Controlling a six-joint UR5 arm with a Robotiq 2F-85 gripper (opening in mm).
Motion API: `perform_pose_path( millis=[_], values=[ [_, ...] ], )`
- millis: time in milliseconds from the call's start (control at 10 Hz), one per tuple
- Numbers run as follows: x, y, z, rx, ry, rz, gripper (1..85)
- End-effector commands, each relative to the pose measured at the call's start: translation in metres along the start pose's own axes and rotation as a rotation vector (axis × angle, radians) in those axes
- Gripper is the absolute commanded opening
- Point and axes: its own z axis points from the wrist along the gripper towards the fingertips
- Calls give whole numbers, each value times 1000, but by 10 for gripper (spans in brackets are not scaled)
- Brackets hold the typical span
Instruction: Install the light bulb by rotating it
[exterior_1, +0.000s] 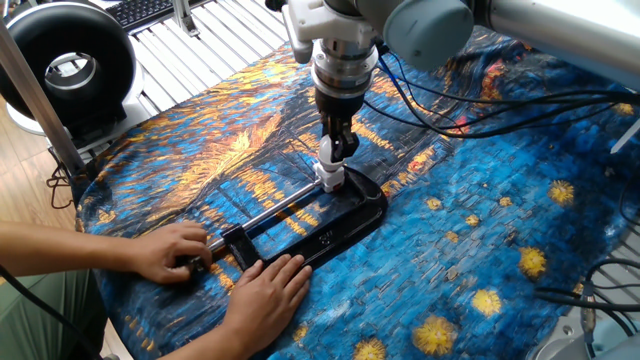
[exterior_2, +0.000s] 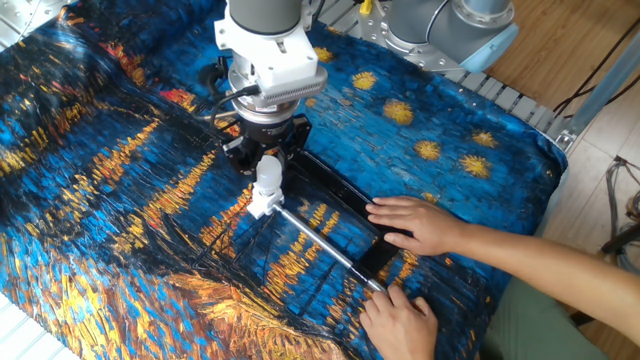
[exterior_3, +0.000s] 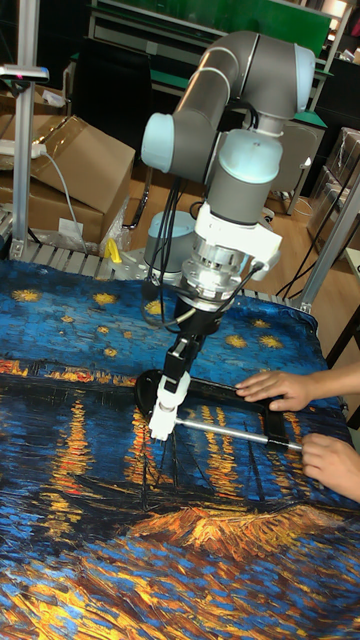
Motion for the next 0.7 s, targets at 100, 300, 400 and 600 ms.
perform_pose_path(
  millis=[100, 300, 400, 600],
  values=[
    [3, -9, -9, 11, 24, -15, 237],
    [1, -10, -8, 13, 20, -4, 227],
    [-2, -11, -2, 14, 8, 2, 227],
    [-4, -13, 1, 17, 0, 6, 230]
  ],
)
